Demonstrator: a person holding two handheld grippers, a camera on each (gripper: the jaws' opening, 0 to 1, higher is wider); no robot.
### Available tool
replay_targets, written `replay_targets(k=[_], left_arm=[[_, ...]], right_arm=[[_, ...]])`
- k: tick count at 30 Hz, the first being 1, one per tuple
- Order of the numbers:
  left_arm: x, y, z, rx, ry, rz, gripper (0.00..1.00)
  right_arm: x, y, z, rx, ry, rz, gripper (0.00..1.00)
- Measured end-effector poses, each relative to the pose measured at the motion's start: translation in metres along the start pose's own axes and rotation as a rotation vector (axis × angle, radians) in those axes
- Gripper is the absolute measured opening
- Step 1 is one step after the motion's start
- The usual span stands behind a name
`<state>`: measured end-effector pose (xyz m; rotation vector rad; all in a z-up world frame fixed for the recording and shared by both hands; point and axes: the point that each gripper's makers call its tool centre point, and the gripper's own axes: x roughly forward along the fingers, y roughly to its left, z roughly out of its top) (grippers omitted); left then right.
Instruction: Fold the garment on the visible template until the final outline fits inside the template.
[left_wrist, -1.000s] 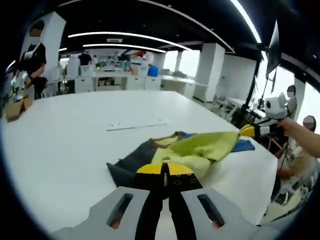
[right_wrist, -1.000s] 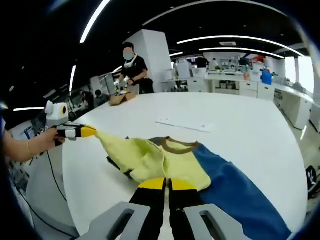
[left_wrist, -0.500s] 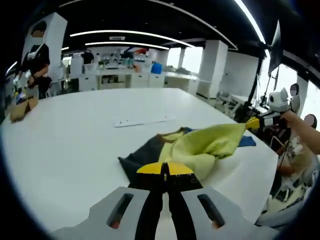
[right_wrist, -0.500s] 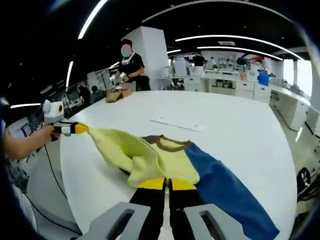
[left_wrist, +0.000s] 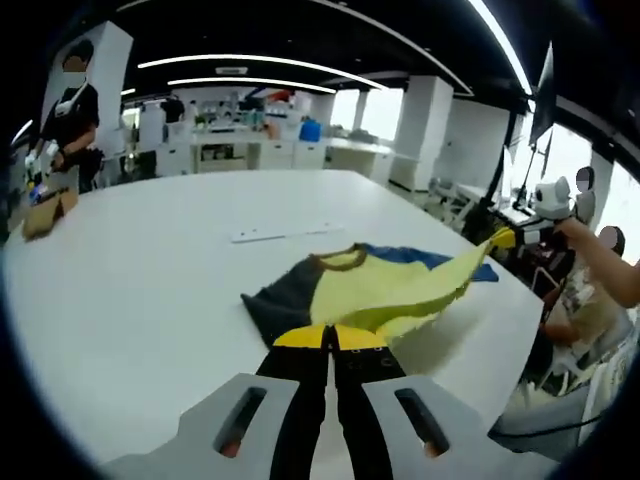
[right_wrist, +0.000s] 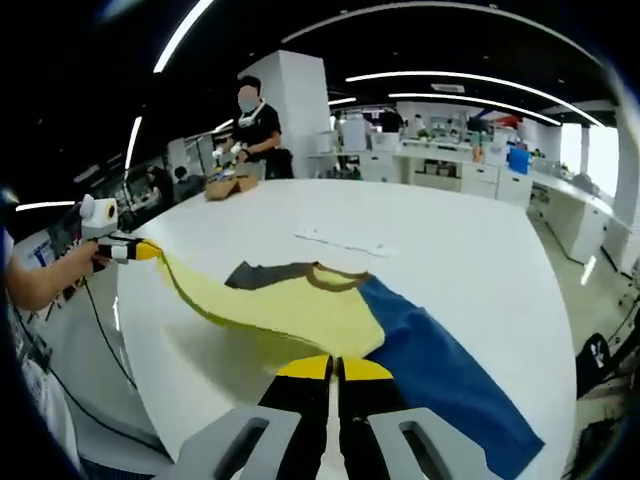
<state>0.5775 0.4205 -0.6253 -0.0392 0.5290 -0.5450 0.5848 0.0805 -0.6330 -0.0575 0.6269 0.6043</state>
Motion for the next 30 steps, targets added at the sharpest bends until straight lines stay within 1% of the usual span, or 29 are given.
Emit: replay_targets(k=[2, 5, 9, 12, 15, 20, 24, 27, 28, 30], left_arm=[[-0.004, -0.005, -0.008, 0.014, 0.030, -0.005, 0.00], [-0.010, -0.011, -0.015, 0.023, 0.039, -0.011, 0.00], [-0.021, -0.018, -0.026, -0.002, 0.057, -0.023, 0.00], [-0.026, -0.022, -0.036, -0.019, 0.084, -0.023, 0.00], [-0.030, -0.029, -0.045, -0.036, 0.093, -0.034, 0.00], [-0.033, -0.036, -0.065, -0.081, 0.128, -0.039, 0.00], [-0.034, -0.038, -0.084, -0.110, 0.171, -0.040, 0.00], [-0.035, -0.041, -0.093, -0.120, 0.184, -0.042, 0.00], [-0.035, -0.042, -0.096, -0.122, 0.190, -0.040, 0.00], [-0.035, -0.043, -0.104, -0.123, 0.211, -0.038, 0.00]], right_arm=[[-0.003, 0.003, -0.006, -0.005, 0.015, 0.003, 0.00], [-0.011, 0.006, -0.016, 0.001, 0.026, 0.001, 0.00], [-0.019, 0.010, -0.026, 0.019, 0.036, 0.004, 0.00], [-0.023, 0.013, -0.034, 0.026, 0.049, 0.003, 0.00], [-0.025, 0.015, -0.040, 0.034, 0.052, 0.004, 0.00], [-0.030, 0.021, -0.056, 0.025, 0.092, 0.011, 0.00], [-0.034, 0.028, -0.067, 0.015, 0.121, 0.021, 0.00], [-0.037, 0.032, -0.082, -0.001, 0.161, 0.027, 0.00], [-0.037, 0.033, -0.084, -0.002, 0.166, 0.029, 0.00], [-0.037, 0.036, -0.097, 0.001, 0.199, 0.035, 0.00]])
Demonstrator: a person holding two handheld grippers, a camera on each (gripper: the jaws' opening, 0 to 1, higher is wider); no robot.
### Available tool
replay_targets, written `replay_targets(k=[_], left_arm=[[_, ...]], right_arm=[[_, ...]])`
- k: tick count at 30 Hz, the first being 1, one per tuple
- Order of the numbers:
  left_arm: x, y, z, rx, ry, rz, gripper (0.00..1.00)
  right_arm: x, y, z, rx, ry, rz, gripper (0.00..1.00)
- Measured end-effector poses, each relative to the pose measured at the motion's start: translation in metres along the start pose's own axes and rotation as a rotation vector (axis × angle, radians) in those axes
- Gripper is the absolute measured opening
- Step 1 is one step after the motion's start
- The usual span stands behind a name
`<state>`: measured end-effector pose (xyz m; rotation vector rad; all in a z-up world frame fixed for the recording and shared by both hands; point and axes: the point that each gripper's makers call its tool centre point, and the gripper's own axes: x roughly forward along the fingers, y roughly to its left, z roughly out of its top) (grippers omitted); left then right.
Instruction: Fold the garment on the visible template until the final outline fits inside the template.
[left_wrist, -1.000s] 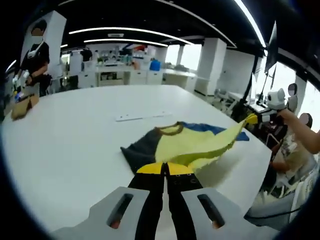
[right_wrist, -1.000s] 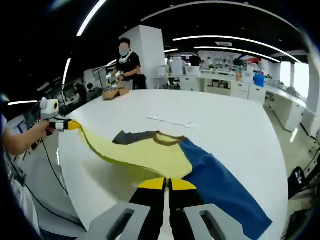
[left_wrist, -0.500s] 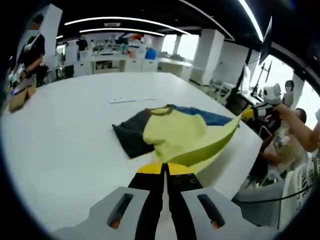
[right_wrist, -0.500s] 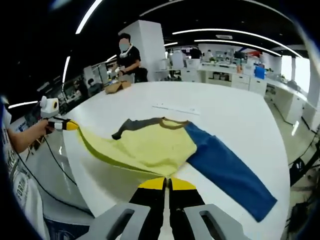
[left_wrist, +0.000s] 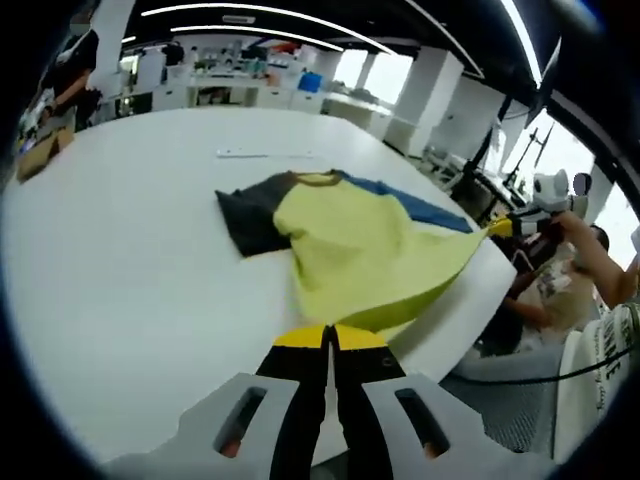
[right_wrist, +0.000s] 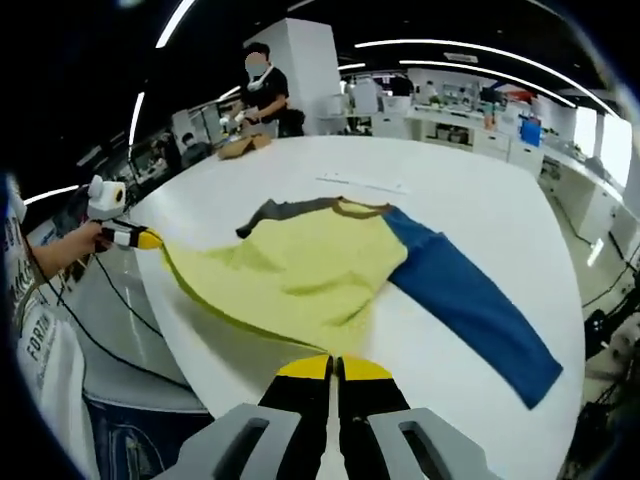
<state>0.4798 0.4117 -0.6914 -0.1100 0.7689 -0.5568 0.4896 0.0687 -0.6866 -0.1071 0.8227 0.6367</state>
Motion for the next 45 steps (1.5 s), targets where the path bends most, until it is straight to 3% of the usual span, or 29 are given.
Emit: replay_targets(k=[5, 11, 20, 27, 45], left_arm=[[0.005, -0.003, -0.018, -0.004, 0.039, -0.002, 0.00], [0.011, 0.000, -0.042, 0.056, 0.098, 0.025, 0.00], [0.017, 0.003, -0.068, 0.022, 0.141, 0.033, 0.00], [0.022, 0.005, -0.083, 0.048, 0.181, 0.039, 0.00], [0.021, 0.003, -0.098, 0.058, 0.229, 0.047, 0.00]], right_arm=[[0.005, 0.004, -0.026, -0.030, 0.075, -0.017, 0.00], [0.014, 0.009, -0.049, -0.008, 0.107, -0.015, 0.00], [0.024, 0.010, -0.082, -0.026, 0.178, -0.030, 0.00], [0.026, 0.011, -0.094, -0.057, 0.216, -0.045, 0.00], [0.025, 0.010, -0.107, -0.067, 0.243, -0.062, 0.00]])
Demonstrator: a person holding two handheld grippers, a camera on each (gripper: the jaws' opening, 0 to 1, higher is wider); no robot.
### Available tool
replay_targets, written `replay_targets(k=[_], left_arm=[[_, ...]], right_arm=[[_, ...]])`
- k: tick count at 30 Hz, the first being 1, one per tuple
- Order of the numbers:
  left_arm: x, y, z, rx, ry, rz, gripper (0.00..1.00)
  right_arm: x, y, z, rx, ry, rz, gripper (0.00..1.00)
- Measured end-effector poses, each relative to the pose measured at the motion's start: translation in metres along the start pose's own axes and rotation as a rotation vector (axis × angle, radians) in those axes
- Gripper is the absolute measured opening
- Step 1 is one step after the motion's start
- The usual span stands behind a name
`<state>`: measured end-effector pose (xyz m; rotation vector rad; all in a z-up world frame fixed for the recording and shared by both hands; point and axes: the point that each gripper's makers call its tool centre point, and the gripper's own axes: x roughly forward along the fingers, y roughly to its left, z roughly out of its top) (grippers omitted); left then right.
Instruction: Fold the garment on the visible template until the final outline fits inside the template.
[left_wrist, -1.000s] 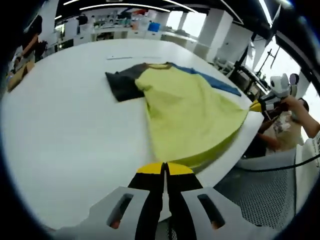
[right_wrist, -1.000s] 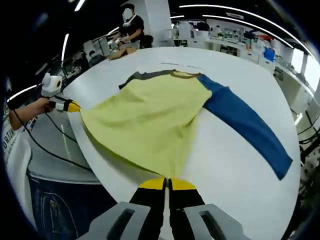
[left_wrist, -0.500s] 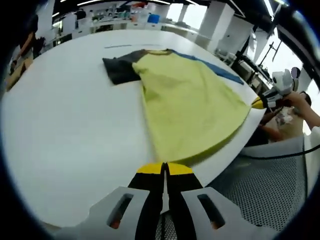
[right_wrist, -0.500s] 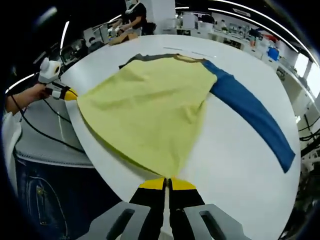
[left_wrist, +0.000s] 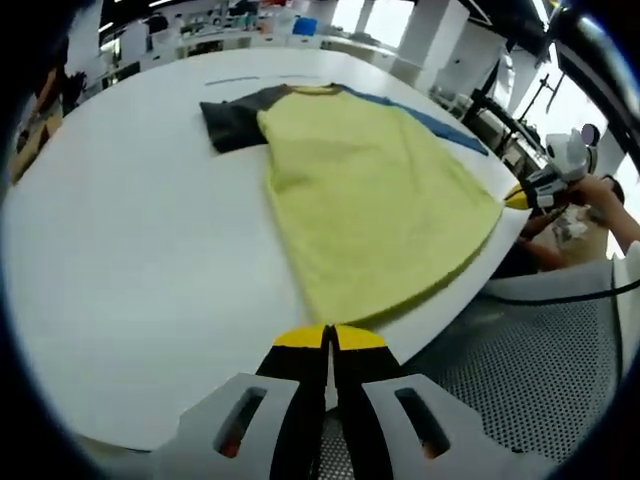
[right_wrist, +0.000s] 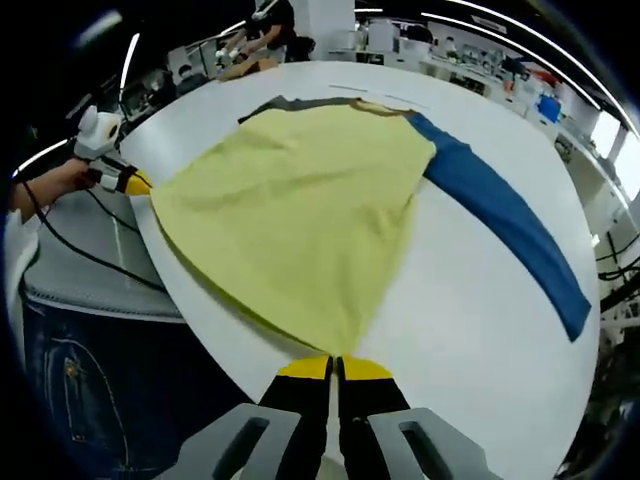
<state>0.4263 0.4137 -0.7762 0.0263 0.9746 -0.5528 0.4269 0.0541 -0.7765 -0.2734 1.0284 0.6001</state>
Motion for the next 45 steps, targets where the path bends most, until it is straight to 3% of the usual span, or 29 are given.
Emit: replay_targets(k=[3, 9, 13, 18, 25, 31, 35, 45], left_arm=[[-0.002, 0.001, 0.004, 0.002, -0.026, -0.001, 0.00], [-0.010, -0.001, 0.011, -0.023, -0.072, -0.020, 0.00], [-0.015, 0.004, 0.019, -0.009, -0.106, -0.007, 0.11], [-0.020, 0.015, 0.036, -0.026, -0.186, 0.019, 0.28], [-0.027, 0.032, 0.060, 0.012, -0.297, 0.057, 0.51], [-0.030, 0.039, 0.075, 0.039, -0.354, 0.071, 0.67], [-0.030, 0.045, 0.084, 0.058, -0.378, 0.088, 0.71], [-0.024, 0.071, 0.117, 0.108, -0.426, 0.159, 0.64]], right_arm=[[-0.003, -0.002, 0.007, 0.045, -0.051, 0.002, 0.00], [-0.009, -0.004, 0.012, 0.090, -0.090, 0.004, 0.00], [-0.014, -0.003, 0.017, 0.137, -0.116, 0.021, 0.13], [-0.022, -0.002, 0.036, 0.160, -0.201, 0.046, 0.32], [-0.025, -0.015, 0.062, 0.132, -0.292, 0.038, 0.46], [-0.024, -0.026, 0.083, 0.108, -0.349, 0.019, 0.47], [-0.022, -0.038, 0.094, 0.075, -0.372, -0.009, 0.46], [-0.007, -0.067, 0.130, 0.050, -0.441, -0.037, 0.40]])
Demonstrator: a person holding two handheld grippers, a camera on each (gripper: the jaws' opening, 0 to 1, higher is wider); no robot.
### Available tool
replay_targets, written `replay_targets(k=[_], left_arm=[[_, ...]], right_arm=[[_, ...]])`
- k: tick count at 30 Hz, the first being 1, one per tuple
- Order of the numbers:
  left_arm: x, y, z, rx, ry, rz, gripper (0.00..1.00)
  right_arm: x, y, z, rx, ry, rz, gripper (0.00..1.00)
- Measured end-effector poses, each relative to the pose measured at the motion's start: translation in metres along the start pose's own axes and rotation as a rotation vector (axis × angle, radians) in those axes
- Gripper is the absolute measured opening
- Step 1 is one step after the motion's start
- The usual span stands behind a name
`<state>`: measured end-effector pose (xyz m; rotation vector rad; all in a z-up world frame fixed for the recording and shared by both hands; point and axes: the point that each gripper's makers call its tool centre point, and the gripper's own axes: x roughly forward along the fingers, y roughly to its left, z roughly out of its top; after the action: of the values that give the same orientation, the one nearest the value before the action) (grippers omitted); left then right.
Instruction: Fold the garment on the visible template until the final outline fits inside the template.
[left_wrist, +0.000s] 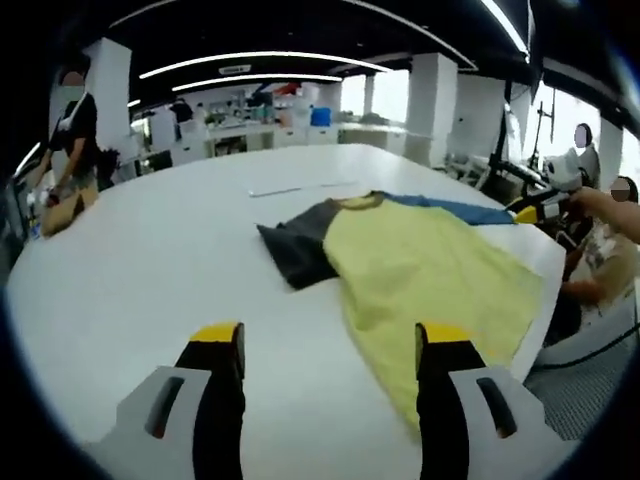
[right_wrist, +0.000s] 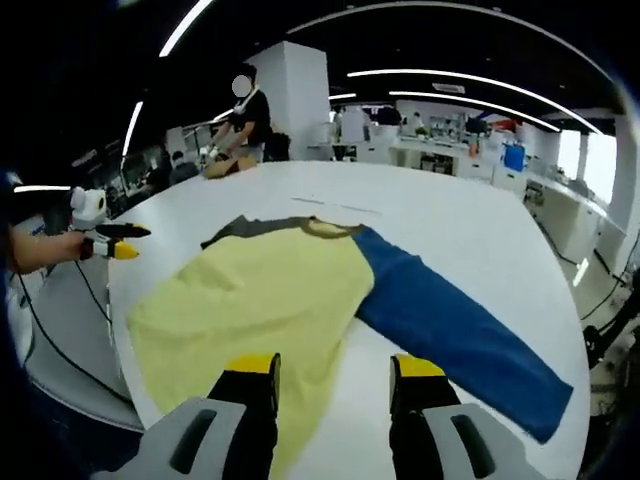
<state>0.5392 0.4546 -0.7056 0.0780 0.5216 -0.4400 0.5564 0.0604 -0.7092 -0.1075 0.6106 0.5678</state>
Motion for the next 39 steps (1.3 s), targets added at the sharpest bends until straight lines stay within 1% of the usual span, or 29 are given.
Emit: replay_targets(k=[2, 5, 8, 11, 12, 13, 16, 18, 21, 25, 30, 33, 36, 39], left_arm=[[0.006, 0.004, 0.005, 0.010, -0.007, 0.010, 0.60], [0.017, 0.008, 0.012, 0.018, -0.017, 0.018, 0.57], [0.029, 0.010, 0.015, 0.024, -0.019, 0.025, 0.52], [0.040, 0.015, 0.017, 0.031, -0.028, 0.044, 0.45], [0.041, 0.015, 0.018, 0.033, -0.030, 0.047, 0.42], [0.047, 0.016, 0.019, 0.036, -0.030, 0.054, 0.41], [0.058, 0.019, 0.015, 0.040, -0.002, 0.058, 0.36], [0.065, 0.021, 0.014, 0.045, 0.009, 0.057, 0.33], [0.075, 0.023, 0.012, 0.045, 0.023, 0.053, 0.32], [0.091, 0.026, 0.003, 0.060, 0.064, 0.046, 0.29], [0.106, 0.029, -0.003, 0.065, 0.091, 0.042, 0.28], [0.114, 0.031, -0.007, 0.059, 0.112, 0.043, 0.25], [0.119, 0.031, -0.007, 0.054, 0.110, 0.042, 0.23], [0.125, 0.031, -0.008, 0.044, 0.115, 0.037, 0.18]], right_arm=[[0.008, -0.003, 0.002, 0.000, 0.003, 0.005, 0.39], [0.019, -0.007, 0.005, -0.024, 0.010, 0.007, 0.37], [0.030, -0.014, 0.008, -0.031, 0.015, 0.002, 0.33], [0.042, -0.023, 0.009, -0.068, 0.033, -0.019, 0.28], [0.045, -0.025, 0.010, -0.072, 0.034, -0.020, 0.27], [0.049, -0.027, 0.010, -0.076, 0.036, -0.021, 0.27], [0.058, -0.034, 0.009, -0.088, 0.049, -0.028, 0.24], [0.067, -0.038, 0.007, -0.112, 0.067, -0.028, 0.23], [0.076, -0.043, 0.002, -0.131, 0.089, -0.016, 0.22], [0.088, -0.048, -0.006, -0.149, 0.121, -0.008, 0.20], [0.098, -0.047, -0.009, -0.163, 0.131, 0.002, 0.18], [0.103, -0.049, -0.015, -0.169, 0.139, 0.007, 0.17], [0.105, -0.048, -0.013, -0.177, 0.136, 0.005, 0.15], [0.108, -0.047, -0.011, -0.176, 0.126, 0.003, 0.13]])
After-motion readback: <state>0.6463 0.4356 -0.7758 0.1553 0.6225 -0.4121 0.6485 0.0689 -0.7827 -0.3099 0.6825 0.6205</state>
